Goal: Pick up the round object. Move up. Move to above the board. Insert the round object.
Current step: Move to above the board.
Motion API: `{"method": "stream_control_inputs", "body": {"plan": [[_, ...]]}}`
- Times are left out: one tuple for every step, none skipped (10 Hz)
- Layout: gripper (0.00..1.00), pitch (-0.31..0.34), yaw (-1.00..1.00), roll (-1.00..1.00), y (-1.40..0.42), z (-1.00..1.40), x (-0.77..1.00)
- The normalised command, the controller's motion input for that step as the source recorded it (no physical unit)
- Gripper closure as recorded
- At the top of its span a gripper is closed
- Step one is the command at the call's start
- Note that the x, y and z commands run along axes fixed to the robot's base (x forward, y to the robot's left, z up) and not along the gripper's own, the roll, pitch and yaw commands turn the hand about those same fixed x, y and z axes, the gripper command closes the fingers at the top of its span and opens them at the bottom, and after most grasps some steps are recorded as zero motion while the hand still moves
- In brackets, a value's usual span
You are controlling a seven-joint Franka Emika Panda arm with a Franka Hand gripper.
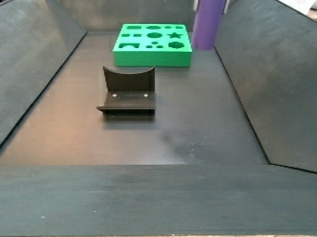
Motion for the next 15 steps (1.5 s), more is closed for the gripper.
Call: {"method": "stream_control_inputs", "body": {"plan": [[1.0, 0.055, 0.01, -0.11, -0.01, 1.0, 0.16], [1.0, 0.061, 0.01, -0.11, -0.01, 1.0, 0.14], [1.0, 0.063, 0.0, -0.12, -0.01, 1.0, 0.11], [1.0, 0.063, 0.0, -0.13, -0.01, 1.0, 0.09], [1.0, 0.06, -0.01, -0.13, -0.01, 1.0, 0.06], [1.0, 0.059, -0.02, -0.14, -0.01, 0.88, 0.04], [1.0, 0.058, -0.02, -0.14, 0.0, 0.76, 0.02], [1.0, 0.059, -0.03, -0.14, 0.01, 0.62, 0.01], [1.0, 0.06, -0.03, -0.14, 0.01, 0.48, 0.0], [1.0, 0.063, -0.03, -0.14, 0.01, 0.3, 0.0], [1.0, 0.547, 0.14, -0.11, -1.0, 0.18, 0.27], [1.0, 0.528, 0.13, -0.06, -1.0, 0.14, 0.28], [1.0, 0.471, 0.12, 0.03, -1.0, 0.15, 0.31], [1.0, 0.346, 0.06, 0.03, -1.0, 0.15, 0.33], [1.0, 0.276, 0.05, 0.03, -1.0, 0.15, 0.33]]}}
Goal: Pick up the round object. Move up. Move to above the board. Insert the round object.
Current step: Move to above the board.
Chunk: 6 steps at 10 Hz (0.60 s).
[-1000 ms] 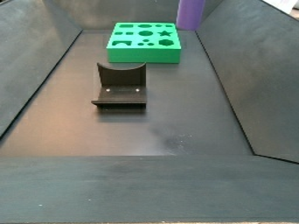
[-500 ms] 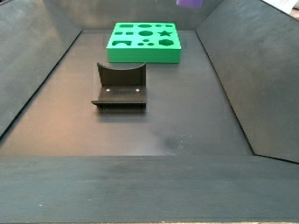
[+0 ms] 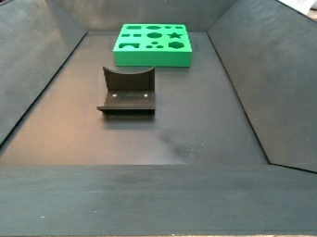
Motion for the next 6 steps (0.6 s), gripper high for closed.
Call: {"method": "stream_control_inputs", "body": {"plan": [[1.0, 0.177, 0.03, 0.05, -1.0, 0.16, 0.34], [1.0, 0.136, 0.03, 0.05, -1.0, 0.16, 0.36], [1.0, 0.134, 0.02, 0.07, -1.0, 0.16, 0.39], [1.0, 0.137, 0.01, 0.08, -0.92, 0.15, 0.39], [1.0, 0.161, 0.01, 0.11, -0.45, 0.07, 0.26], [1.0, 0.159, 0.01, 0.1, -0.31, 0.06, 0.21]]}}
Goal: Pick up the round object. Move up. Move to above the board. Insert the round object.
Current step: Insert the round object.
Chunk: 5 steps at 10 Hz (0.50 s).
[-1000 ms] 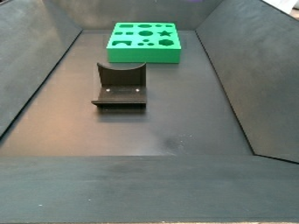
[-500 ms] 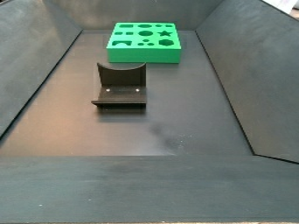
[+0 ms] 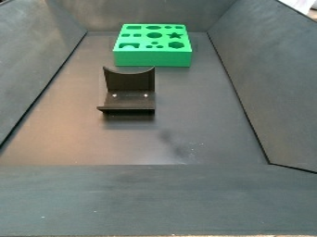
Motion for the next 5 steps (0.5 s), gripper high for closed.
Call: {"method": "stream_control_inputs", "body": {"plan": [[1.0, -0.006, 0.0, 0.0, 0.0, 0.0, 0.0], [1.0, -0.009, 0.0, 0.0, 0.0, 0.0, 0.0], [1.0, -0.049, 0.03, 0.0, -0.1, -0.12, 0.0], [1.0, -0.139, 0.12, 0.0, -0.17, -0.31, 0.14], [1.0, -0.18, 0.09, 0.0, -0.25, -0.45, 0.22]]}}
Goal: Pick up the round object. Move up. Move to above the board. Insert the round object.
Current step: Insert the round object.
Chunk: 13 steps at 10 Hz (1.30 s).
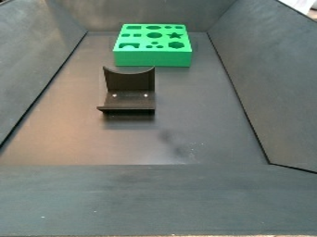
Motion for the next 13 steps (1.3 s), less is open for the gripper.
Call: {"method": "stream_control_inputs", "body": {"plan": [[1.0, -0.174, 0.08, 0.0, -0.28, -0.51, 0.27], [1.0, -0.156, 0.08, 0.0, -0.26, -0.57, 0.31], [1.0, -0.147, 0.1, 0.07, -0.3, -0.67, 0.36], [1.0, -0.14, 0.11, 0.09, -0.3, -0.66, 0.37], [1.0, -0.114, 0.11, 0.12, -0.3, -0.59, 0.37], [1.0, -0.123, 0.09, 0.12, -0.3, -0.56, 0.35], [1.0, -0.1, 0.09, 0.16, -0.31, -0.53, 0.37], [1.0, -0.057, 0.09, 0.2, -0.3, -0.5, 0.41], [1.0, -0.009, 0.08, 0.25, -0.31, -0.47, 0.42], [1.0, 0.0, 0.06, 0.27, -0.27, -0.49, 0.4], [1.0, 0.0, 0.06, 0.3, -0.17, -0.57, 0.3], [1.0, -0.013, 0.11, 0.29, -0.09, -0.57, 0.28], [1.0, -0.003, 0.16, 0.31, -0.03, -0.6, 0.34]]}}
